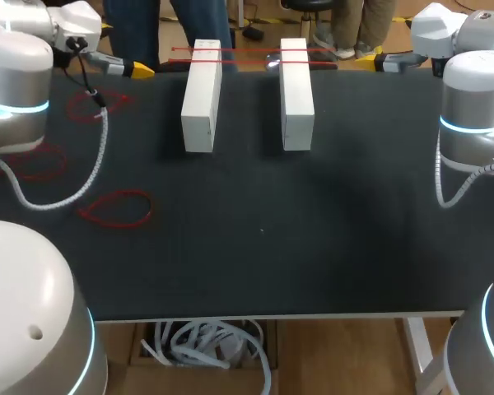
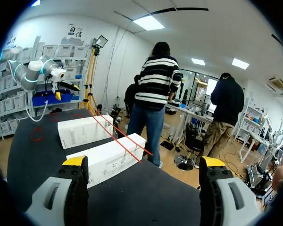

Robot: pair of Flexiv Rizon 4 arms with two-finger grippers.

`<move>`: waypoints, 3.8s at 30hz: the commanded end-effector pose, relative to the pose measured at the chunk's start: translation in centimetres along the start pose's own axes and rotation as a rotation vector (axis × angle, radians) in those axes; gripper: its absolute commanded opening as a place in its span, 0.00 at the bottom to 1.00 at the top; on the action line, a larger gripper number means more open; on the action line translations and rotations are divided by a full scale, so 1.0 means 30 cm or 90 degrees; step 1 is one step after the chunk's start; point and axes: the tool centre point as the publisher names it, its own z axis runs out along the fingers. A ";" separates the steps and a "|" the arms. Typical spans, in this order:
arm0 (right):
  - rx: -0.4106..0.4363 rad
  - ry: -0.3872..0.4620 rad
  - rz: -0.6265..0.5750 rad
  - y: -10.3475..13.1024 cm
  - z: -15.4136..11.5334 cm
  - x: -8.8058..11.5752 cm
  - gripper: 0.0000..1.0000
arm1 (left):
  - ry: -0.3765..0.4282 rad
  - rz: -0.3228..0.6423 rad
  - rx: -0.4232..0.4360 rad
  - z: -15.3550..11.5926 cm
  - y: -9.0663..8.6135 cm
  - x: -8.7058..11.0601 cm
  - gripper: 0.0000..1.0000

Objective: Grab the tape and strap the tape.

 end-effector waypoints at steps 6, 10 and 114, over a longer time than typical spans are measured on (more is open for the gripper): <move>-0.001 0.000 0.000 -0.001 0.002 -0.001 1.00 | 0.190 -0.062 0.107 0.174 -0.008 -0.077 1.00; -0.001 0.000 0.000 -0.001 0.002 -0.001 1.00 | 0.215 -0.036 0.115 0.238 -0.011 -0.057 1.00; -0.001 0.000 0.000 -0.001 0.002 -0.001 1.00 | 0.313 -0.038 0.204 0.425 0.111 -0.062 0.21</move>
